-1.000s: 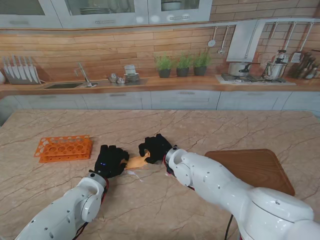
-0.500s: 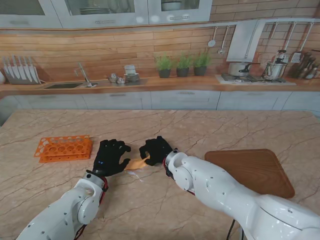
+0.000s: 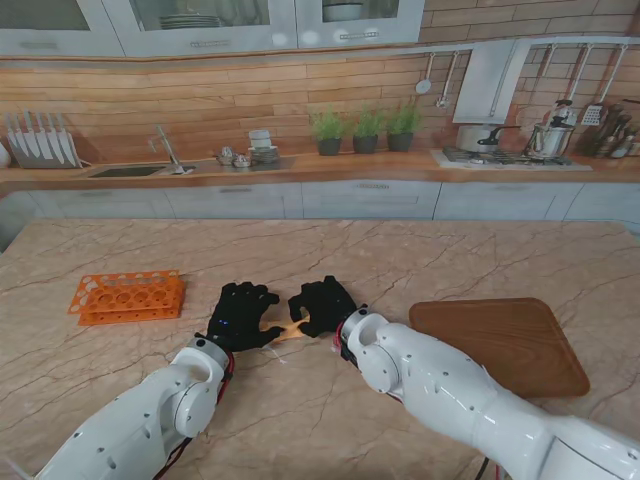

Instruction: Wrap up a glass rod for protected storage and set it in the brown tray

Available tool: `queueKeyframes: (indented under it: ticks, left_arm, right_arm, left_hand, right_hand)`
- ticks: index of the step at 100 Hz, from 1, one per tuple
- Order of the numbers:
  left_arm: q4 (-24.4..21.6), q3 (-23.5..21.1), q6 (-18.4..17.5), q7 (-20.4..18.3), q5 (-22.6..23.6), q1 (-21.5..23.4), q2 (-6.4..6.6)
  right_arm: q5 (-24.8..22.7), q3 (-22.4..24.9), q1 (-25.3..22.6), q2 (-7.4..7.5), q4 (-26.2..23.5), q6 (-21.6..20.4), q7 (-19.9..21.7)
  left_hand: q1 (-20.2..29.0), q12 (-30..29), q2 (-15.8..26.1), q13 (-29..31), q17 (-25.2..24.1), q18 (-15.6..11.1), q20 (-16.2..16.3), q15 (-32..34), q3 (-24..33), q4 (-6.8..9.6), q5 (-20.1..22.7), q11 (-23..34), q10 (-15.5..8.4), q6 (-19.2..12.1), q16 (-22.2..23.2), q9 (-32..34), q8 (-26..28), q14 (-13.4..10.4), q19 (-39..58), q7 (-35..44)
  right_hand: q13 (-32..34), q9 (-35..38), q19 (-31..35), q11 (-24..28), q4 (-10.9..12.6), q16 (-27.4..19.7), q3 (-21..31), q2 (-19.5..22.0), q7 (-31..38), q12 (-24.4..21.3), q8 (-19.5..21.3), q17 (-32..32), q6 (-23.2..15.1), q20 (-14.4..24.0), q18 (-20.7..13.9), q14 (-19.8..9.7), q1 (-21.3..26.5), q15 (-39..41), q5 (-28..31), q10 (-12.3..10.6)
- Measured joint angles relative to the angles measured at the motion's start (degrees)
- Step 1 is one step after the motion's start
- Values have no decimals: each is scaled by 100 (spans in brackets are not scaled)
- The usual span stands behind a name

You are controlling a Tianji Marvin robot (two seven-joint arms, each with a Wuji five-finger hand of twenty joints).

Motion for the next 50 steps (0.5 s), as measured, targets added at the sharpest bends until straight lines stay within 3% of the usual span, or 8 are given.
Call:
queueKeyframes:
  ticks: [34,50]
  left_arm:
    - [72,445,219,-372,-513,-327,-86]
    - [142,710,421,-573,-544,-483,-102]
  right_arm:
    - [-194,237,-190,202,-449,57,21]
    - [-245,327,-258,259,-601,61,42]
  left_hand:
    - [-153,-284,-372,-94,7,-103,-358,-235,-65,1,-192,-181,54,98,-308,-238,-223,0,-878,-365]
    - [-142,-285,-418,-162,94,-471,-589,-297,55,1,-194,-190,55,-7,-378,-246,-222,-1,-1365,-367]
  right_hand:
    - [0,20,0,-3,0,0,9,-3,0,0,1,1,7,0,0,1,0,0,59,0]
    - [0,21,0,-3,0,-1,13,-4,0,2,1,2,44,0,2,3,0,0,71,0]
